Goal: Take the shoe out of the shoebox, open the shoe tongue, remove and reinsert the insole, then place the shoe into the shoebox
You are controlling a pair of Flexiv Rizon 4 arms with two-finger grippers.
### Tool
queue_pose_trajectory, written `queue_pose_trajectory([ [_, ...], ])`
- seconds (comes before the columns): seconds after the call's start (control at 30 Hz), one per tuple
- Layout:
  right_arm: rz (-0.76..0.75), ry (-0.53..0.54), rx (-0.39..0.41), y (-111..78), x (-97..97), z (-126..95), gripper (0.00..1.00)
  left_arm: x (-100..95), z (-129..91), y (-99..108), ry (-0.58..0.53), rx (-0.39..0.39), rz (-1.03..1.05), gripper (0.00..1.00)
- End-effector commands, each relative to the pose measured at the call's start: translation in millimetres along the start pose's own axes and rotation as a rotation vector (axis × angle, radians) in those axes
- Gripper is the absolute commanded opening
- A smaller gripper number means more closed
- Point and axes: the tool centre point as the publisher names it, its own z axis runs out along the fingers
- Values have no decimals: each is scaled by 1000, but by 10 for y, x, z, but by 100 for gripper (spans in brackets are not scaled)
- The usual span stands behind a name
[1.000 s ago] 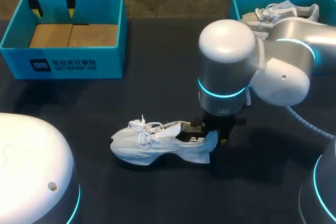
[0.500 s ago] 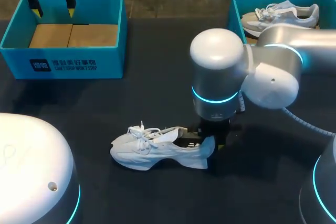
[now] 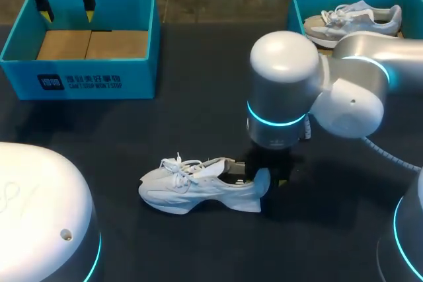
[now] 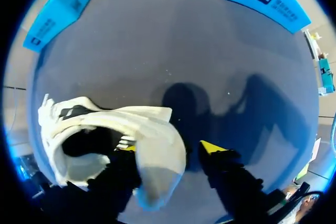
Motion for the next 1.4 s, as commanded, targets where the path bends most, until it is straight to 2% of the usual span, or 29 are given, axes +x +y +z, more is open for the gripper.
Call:
queue_pose_trajectory([
  [0.03, -17, 63, 6, -13, -200, -369, 100, 0, -2, 0, -1, 0, 0, 100],
  [0.1, -23, 103, 21, 3, -228, -468, 100, 0, -2, 0, -1, 0, 0, 100],
  [0.17, -74, 157, -6, 20, -259, -591, 100, 0, -2, 0, -1, 0, 0, 100],
  [0.23, -132, 248, -19, 57, -304, -688, 100, 0, -2, 0, -1, 0, 0, 100],
  [0.27, -284, 371, -69, 70, -325, -764, 100, 0, -2, 0, -1, 0, 0, 100],
  [0.3, -256, 384, -28, 94, -361, -811, 100, 0, -2, 0, -1, 0, 0, 100],
  [0.63, -256, 384, -28, 94, -361, -811, 100, 0, -2, 0, -1, 0, 0, 100],
  [0.7, -317, 395, -42, 106, -398, -800, 100, 0, -2, 0, -1, 0, 0, 100],
  [0.73, -388, 465, -45, 130, -505, -786, 100, 0, -2, 0, -1, 0, 0, 100],
  [0.83, -612, 561, -146, 116, -659, -847, 100, 0, -2, 0, -1, 0, 0, 100],
  [0.9, -931, 541, -363, -38, -800, -925, 100, 0, -2, 0, -1, 0, 0, 100],
  [1.23, -931, 541, -363, -38, -800, -925, 100, 0, -2, 0, -1, 0, 0, 100],
  [1.27, -963, 509, -371, -36, -795, -907, 100, 0, -2, 0, -1, 0, 0, 100],
  [1.33, -1074, 555, -511, -78, -855, -877, 100, 0, -2, 0, -1, 0, 0, 100],
  [1.4, -1161, 529, -611, -108, -912, -812, 100, 0, -2, 0, -1, 0, 0, 100],
])
